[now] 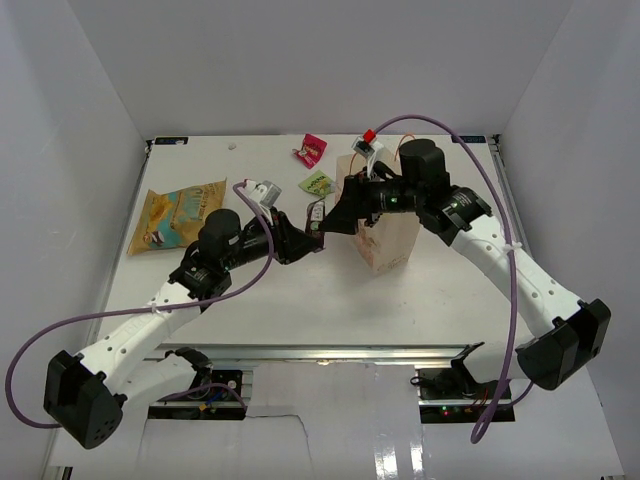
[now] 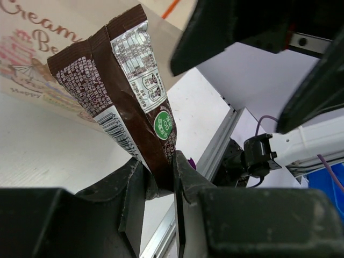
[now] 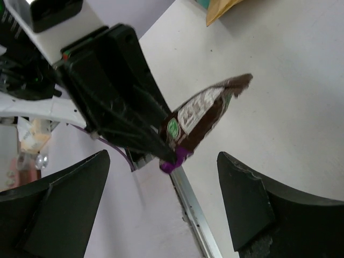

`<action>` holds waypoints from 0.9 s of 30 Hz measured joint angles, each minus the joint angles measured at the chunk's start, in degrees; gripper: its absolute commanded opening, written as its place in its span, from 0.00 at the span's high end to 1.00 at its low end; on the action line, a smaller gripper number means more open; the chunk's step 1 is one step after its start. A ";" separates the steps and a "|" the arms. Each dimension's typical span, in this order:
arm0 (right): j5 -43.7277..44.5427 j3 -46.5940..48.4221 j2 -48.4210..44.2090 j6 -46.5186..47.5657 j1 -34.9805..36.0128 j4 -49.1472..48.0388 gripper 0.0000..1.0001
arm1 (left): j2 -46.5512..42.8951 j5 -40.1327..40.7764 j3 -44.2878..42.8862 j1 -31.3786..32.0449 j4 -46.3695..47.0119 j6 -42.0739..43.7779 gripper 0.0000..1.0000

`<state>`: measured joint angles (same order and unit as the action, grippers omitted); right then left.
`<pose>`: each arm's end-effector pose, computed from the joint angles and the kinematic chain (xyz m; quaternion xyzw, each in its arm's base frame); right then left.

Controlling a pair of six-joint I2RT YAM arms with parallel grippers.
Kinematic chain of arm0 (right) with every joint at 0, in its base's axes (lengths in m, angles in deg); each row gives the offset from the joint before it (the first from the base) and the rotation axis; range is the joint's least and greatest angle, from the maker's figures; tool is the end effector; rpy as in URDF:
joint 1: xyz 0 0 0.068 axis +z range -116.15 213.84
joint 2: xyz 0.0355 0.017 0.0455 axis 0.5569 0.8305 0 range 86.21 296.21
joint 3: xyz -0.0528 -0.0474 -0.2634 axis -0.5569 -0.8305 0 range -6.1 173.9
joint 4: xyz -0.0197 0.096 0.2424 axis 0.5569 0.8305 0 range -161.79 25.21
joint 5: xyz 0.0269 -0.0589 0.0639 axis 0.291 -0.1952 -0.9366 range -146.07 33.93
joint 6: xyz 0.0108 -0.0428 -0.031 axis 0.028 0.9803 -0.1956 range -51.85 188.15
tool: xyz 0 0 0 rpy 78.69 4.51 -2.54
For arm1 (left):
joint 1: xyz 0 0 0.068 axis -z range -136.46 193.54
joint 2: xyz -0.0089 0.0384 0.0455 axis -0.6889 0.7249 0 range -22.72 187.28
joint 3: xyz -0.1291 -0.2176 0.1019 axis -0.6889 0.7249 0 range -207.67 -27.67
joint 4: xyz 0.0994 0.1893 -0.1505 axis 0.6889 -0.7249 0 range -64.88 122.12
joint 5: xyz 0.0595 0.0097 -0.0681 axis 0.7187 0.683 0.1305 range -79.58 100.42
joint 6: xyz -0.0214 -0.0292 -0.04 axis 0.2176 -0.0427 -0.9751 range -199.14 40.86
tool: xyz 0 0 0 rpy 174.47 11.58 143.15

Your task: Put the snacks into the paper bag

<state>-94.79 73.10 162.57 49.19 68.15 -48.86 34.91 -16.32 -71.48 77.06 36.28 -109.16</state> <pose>0.2313 0.1847 0.4071 -0.2914 0.7411 0.4851 0.3614 0.1872 -0.1433 0.3184 0.1718 0.7385 -0.4806 0.4406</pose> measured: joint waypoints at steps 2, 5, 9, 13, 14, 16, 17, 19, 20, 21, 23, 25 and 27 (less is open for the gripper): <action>1.46 0.33 1.11 -2.69 0.74 -0.85 0.14 | -0.04 0.37 -0.04 1.49 0.44 -0.02 0.67; 3.17 1.31 2.89 -5.88 1.44 -1.49 0.15 | -0.04 0.66 -0.17 3.19 0.52 -0.09 0.67; 5.11 1.81 4.42 -8.48 1.44 -2.60 0.21 | -0.04 0.90 -0.72 4.26 0.57 -0.39 0.67; 5.88 1.81 4.81 -10.27 1.42 -3.04 0.41 | -0.04 1.07 -1.44 4.68 1.01 -0.48 0.66; 5.81 1.81 4.81 -10.58 1.42 -3.37 0.51 | -0.04 1.07 -1.57 4.74 1.05 -0.55 0.65; 5.77 1.79 4.81 -10.82 1.42 -4.09 0.60 | -0.04 1.09 -1.79 4.87 1.07 -0.68 0.62; 5.70 1.79 4.81 -11.06 1.42 -4.35 0.66 | -0.04 1.09 -1.86 4.92 1.11 -0.70 0.61; 5.57 1.77 4.81 -11.37 1.40 -4.96 0.71 | -0.04 1.27 -1.99 4.96 1.29 -0.70 0.50; 5.44 1.77 4.79 -11.45 1.40 -5.25 0.76 | -0.04 1.40 -2.01 4.96 1.46 -0.83 0.40; 5.22 1.77 4.79 -11.50 1.40 -5.44 0.78 | -0.04 1.57 -2.05 4.96 1.60 -0.79 0.34; 4.94 1.77 4.76 -11.37 1.40 -5.79 0.81 | -0.04 2.12 -2.08 4.96 1.84 -0.79 0.28; 4.63 1.77 4.68 -10.95 1.38 -6.10 0.83 | -0.07 2.62 -2.12 4.96 1.95 -0.59 0.21; 4.22 1.90 4.48 -9.97 0.90 -6.27 0.85 | -0.15 3.87 -2.36 4.96 1.81 -0.22 0.15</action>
<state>-90.57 75.00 167.05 39.22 69.05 -55.13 34.76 -12.45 -73.84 82.02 38.10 -109.38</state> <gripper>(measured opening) 0.168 0.795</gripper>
